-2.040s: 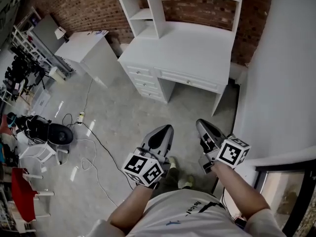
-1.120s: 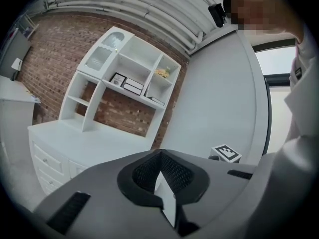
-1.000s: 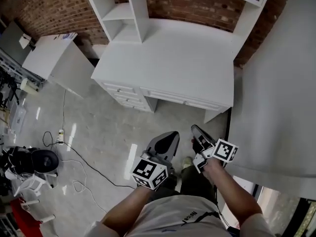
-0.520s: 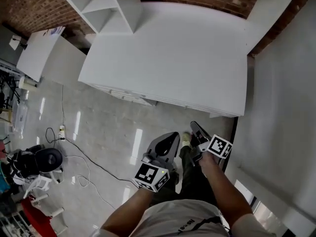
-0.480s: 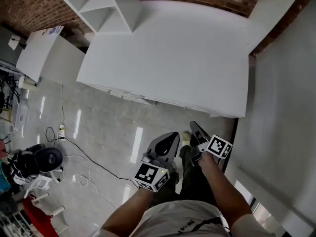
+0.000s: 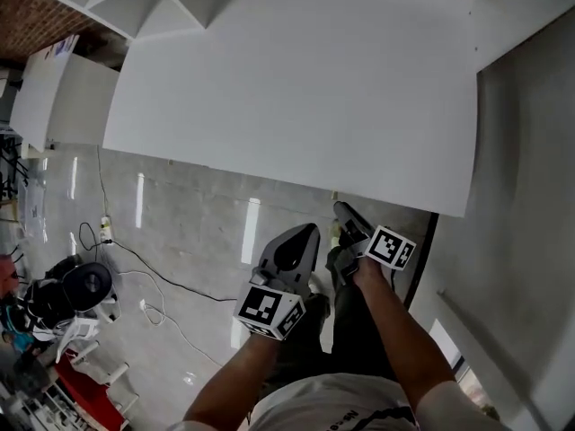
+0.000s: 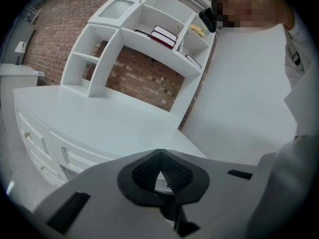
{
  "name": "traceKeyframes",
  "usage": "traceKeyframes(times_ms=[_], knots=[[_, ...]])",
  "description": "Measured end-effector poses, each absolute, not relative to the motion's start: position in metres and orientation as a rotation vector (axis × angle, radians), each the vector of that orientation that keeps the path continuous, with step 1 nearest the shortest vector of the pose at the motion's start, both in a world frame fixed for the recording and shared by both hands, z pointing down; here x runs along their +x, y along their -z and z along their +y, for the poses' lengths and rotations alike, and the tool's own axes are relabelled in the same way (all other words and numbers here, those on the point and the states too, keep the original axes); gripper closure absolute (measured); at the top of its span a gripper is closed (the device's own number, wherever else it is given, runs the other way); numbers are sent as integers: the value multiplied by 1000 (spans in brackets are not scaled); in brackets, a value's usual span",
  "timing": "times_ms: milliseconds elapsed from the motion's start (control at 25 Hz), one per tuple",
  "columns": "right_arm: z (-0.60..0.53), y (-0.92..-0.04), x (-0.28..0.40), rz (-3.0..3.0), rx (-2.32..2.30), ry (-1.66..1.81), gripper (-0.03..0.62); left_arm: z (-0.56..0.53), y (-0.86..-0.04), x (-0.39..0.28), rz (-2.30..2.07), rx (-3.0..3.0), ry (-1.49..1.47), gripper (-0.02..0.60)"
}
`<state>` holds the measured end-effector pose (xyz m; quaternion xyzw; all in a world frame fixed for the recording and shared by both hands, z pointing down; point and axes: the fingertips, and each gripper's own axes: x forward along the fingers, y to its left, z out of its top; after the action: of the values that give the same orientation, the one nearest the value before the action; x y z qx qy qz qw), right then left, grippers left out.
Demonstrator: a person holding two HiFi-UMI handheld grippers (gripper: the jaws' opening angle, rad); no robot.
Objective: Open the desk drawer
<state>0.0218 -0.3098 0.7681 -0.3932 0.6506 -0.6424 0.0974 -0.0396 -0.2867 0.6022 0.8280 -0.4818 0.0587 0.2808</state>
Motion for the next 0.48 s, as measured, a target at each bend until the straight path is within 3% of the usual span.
traceKeyframes(times_ms=[480], knots=[[-327, -795, 7, 1904, -1123, 1886, 492, -287, -625, -50, -1286, 2220, -175, 569]])
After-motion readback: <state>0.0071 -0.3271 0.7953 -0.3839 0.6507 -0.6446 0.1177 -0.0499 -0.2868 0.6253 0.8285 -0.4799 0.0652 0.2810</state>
